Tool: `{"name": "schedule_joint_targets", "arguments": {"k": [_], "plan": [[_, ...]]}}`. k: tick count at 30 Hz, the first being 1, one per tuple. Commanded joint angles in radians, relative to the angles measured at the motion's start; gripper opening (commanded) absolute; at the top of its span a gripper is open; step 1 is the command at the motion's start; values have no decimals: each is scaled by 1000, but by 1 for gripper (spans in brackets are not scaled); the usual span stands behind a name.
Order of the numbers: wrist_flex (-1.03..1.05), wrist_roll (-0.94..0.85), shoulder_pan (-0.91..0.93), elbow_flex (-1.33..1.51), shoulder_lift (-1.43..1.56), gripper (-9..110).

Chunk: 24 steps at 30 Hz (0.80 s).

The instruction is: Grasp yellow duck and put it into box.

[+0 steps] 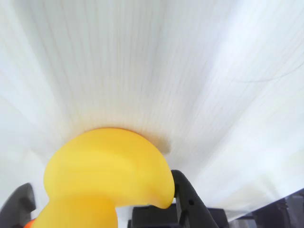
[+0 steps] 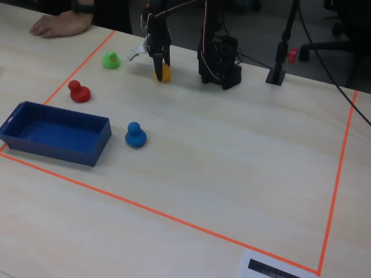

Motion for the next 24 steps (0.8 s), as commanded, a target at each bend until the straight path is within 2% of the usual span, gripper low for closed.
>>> {"name": "schedule_joint_targets", "arguments": {"k": [1,2,3,13,17,24], "plan": [[-3,5,5,-51,5,11],[5,2,5,-54,6,3],[11,-2,5,-58,8,0],[-26,38,-61,-109,83,0],[-112,124,-215,-114,216,0],[-201,322,-600,-221,341,0]]}}
